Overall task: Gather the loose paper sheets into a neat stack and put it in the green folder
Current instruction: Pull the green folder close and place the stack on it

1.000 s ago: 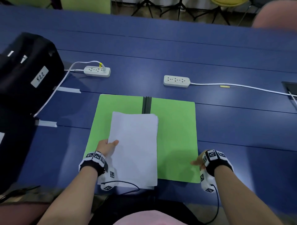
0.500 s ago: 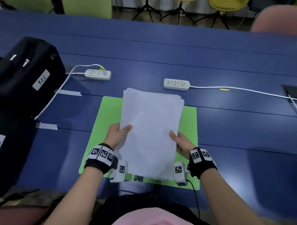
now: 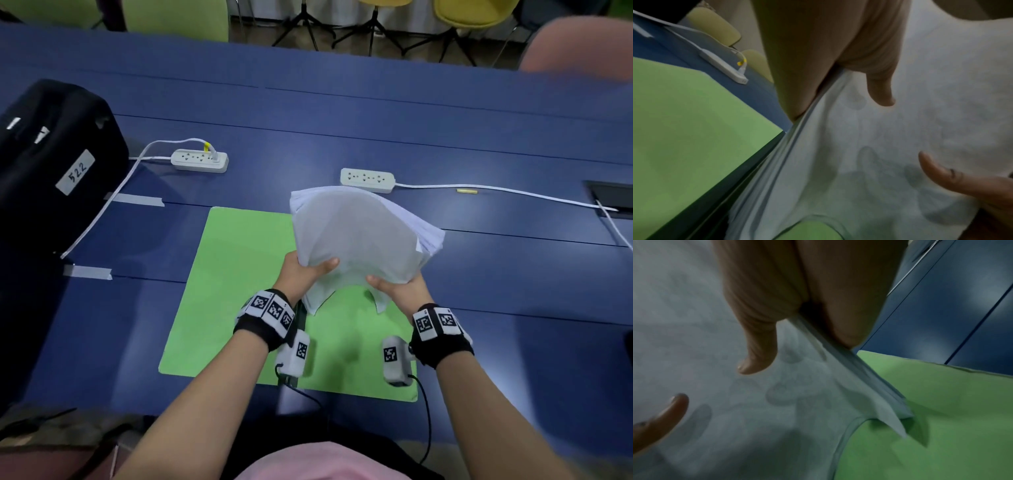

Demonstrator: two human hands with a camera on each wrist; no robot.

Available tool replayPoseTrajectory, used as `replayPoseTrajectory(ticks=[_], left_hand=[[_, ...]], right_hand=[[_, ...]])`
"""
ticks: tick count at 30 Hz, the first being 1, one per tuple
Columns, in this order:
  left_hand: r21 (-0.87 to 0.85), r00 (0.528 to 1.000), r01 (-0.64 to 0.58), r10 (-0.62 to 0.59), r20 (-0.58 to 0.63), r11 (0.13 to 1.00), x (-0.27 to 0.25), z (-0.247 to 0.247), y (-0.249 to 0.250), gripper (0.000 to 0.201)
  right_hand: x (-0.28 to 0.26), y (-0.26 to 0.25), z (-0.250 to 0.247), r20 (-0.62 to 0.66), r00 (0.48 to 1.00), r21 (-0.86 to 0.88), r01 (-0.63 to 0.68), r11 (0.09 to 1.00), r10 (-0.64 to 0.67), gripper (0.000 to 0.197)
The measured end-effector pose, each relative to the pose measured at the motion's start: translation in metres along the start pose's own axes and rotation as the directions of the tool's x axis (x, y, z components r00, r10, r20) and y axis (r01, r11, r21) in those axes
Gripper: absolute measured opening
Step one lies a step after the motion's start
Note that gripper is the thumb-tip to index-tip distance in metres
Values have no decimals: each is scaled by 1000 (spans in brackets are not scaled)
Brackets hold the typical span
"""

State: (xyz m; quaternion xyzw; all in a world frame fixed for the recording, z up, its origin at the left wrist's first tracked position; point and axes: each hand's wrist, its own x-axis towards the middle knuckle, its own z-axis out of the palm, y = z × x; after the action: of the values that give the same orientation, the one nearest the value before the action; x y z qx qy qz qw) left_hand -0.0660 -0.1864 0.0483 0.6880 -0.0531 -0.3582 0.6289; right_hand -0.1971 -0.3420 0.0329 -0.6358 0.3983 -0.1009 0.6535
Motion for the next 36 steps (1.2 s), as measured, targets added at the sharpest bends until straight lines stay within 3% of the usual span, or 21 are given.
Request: replayPoseTrajectory(ticks=[2,5,8,11,13,18,20,21,24,25,27,29,30,34,36], left_hand=[[12,999,35,-35,-12,999,3,-1,-3,41],[22,999,31,-30,-39,999,7,-1,-1,31],[113,999,8,-5,-34,994,10,-11,6,30],[199,1000,-15,16,-4,980,17,-32,-5,13],[292,1000,20,-16,-17,956,21,-39,-22,38],[472,985,111,-32,-172,874,16,-28,-50,43],[479,983,139,-61,-174,867,14,-25,-58,44],[477,983,144,-70,-169,867,14,-23,-62,44],[471,985,164,-115,-131,867,13,-16,-67,44],[449,982,182,-135,-135,875,14,-17,-68,43],[382,968,230,-169,-187,895,16,-30,-67,33],[348,929,299,-187,-320,889,19,-59,-65,18],[358,895,346,-191,-404,867,20,-78,-64,20],[472,719,621,-214,-661,626,10,-153,-63,71],[492,695,668,-230,-681,558,5,-172,-68,96]], right_hand=[[3,5,5,-2,1000,-57,-31,998,31,34],[8,2,9,-134,991,-112,-31,993,16,43],[9,-10,3,-117,993,-141,4,990,-21,33],[10,-7,-3,-68,994,-147,-92,985,82,27],[10,1,-1,-60,980,-116,-193,974,187,29],[4,33,9,-49,913,-91,-408,908,405,64],[4,50,6,-38,896,-99,-445,890,443,94],[2,52,5,-29,886,-100,-463,881,463,98],[3,63,-5,-67,866,-93,-500,861,496,62],[1,60,-9,-80,860,-116,-511,852,504,64],[24,91,-25,-116,862,-158,-507,848,493,95],[43,107,-36,-128,860,-227,-510,829,494,96],[42,100,-33,-151,856,-261,-517,816,494,91],[17,45,-11,-241,842,-406,-539,738,483,73],[18,45,-8,-257,824,-416,-567,711,506,72]])
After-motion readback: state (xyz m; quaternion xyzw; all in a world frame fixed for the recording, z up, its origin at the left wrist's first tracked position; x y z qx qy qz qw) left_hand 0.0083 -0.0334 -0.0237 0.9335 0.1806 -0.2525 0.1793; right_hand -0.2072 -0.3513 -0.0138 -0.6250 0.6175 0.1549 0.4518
